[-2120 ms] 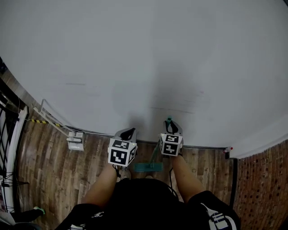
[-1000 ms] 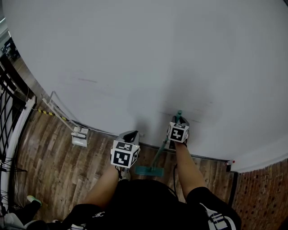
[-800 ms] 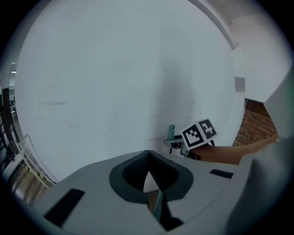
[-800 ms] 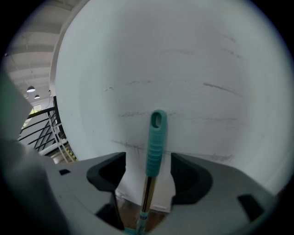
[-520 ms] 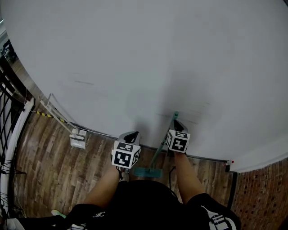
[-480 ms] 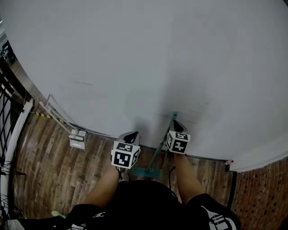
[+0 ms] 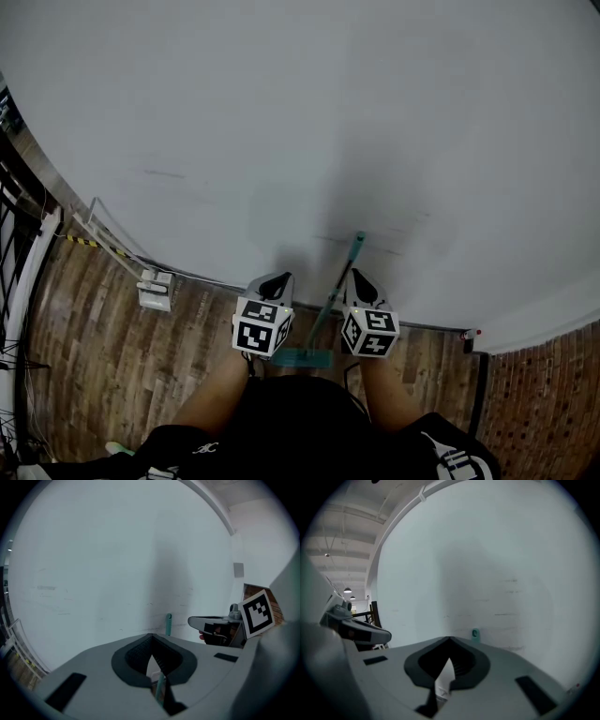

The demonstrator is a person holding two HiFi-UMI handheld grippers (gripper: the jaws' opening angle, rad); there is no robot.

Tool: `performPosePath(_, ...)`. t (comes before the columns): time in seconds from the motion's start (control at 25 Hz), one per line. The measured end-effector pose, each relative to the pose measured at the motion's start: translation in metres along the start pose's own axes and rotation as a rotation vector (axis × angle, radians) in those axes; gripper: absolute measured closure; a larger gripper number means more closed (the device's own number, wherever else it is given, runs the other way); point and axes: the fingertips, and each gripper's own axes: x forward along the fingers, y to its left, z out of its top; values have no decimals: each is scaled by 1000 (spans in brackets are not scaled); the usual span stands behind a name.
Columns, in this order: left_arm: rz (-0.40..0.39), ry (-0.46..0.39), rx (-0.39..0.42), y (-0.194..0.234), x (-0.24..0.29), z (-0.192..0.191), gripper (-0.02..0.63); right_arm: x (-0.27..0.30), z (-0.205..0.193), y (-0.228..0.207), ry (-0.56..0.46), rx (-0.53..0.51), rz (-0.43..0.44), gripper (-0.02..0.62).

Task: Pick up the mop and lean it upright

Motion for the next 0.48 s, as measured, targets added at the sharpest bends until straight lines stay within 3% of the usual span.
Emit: performPosePath(0.48, -9, -7, -9, 4, -6, -2, 609, -11, -7, 19, 6, -16, 19, 583)
